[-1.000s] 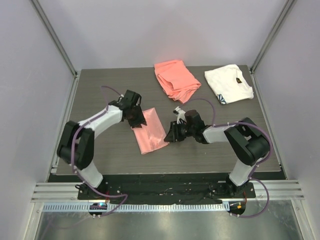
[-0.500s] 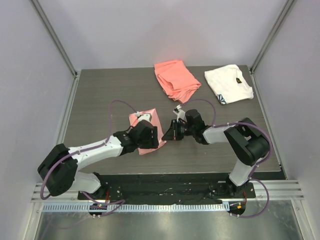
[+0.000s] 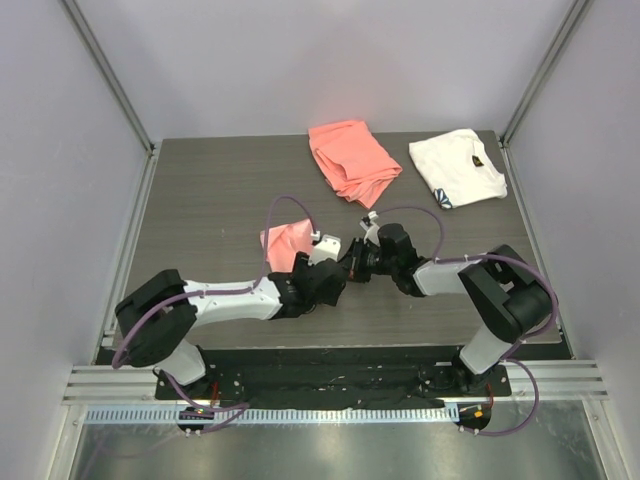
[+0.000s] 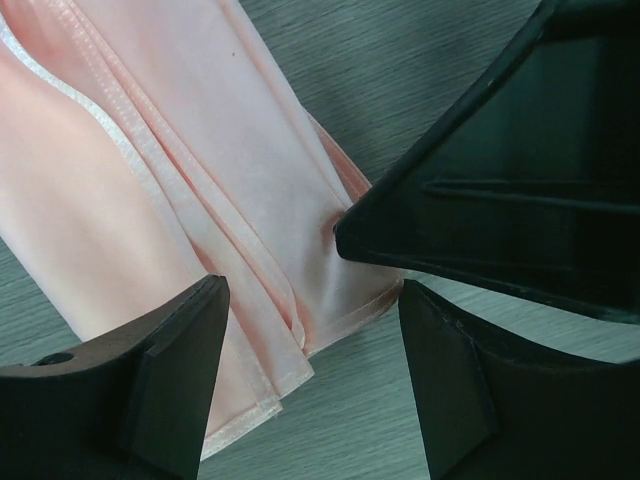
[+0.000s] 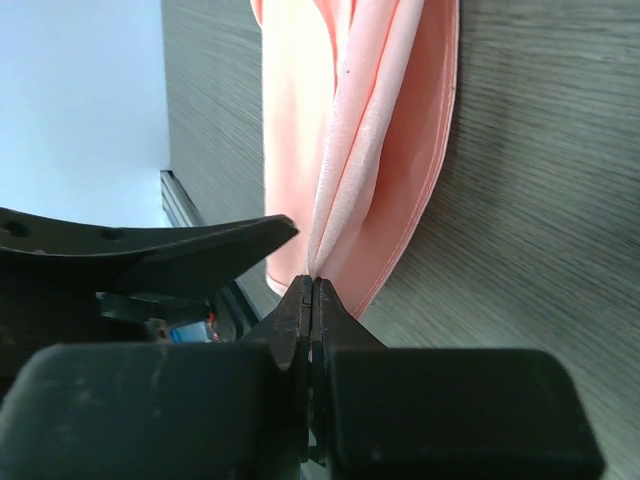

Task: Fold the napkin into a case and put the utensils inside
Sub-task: Fold the 2/3-rectangle-folded napkin at the center of the board.

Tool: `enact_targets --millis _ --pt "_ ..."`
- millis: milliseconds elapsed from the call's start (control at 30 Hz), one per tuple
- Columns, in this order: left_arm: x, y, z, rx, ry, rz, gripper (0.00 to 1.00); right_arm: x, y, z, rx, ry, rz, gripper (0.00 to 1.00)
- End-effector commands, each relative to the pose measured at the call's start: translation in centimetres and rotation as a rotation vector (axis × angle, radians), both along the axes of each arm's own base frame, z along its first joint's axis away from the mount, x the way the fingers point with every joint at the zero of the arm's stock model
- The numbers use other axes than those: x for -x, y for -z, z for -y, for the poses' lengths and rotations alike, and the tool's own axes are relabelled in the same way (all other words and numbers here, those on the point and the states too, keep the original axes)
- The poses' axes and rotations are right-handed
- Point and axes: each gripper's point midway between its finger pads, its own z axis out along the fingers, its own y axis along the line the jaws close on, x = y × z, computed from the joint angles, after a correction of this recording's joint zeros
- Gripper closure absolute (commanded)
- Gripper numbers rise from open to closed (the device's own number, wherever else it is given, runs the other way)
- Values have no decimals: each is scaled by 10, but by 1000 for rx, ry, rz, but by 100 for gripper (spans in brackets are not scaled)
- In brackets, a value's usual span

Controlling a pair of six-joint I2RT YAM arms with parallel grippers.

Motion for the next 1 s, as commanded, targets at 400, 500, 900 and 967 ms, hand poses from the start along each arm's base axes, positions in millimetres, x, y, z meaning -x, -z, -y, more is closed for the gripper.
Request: enact_targets --millis 400,500,900,967 --pt "-26 -20 17 15 -56 122 49 0 -19 -5 -51 41 2 93" --pt "-23 -15 18 36 -63 106 66 -3 -17 -5 -27 33 22 87" --pt "-18 -16 -10 48 -113 110 100 -52 -28 5 206 -23 215 24" --pt "-17 -13 -14 67 -124 97 100 -62 -20 8 211 -29 192 24"
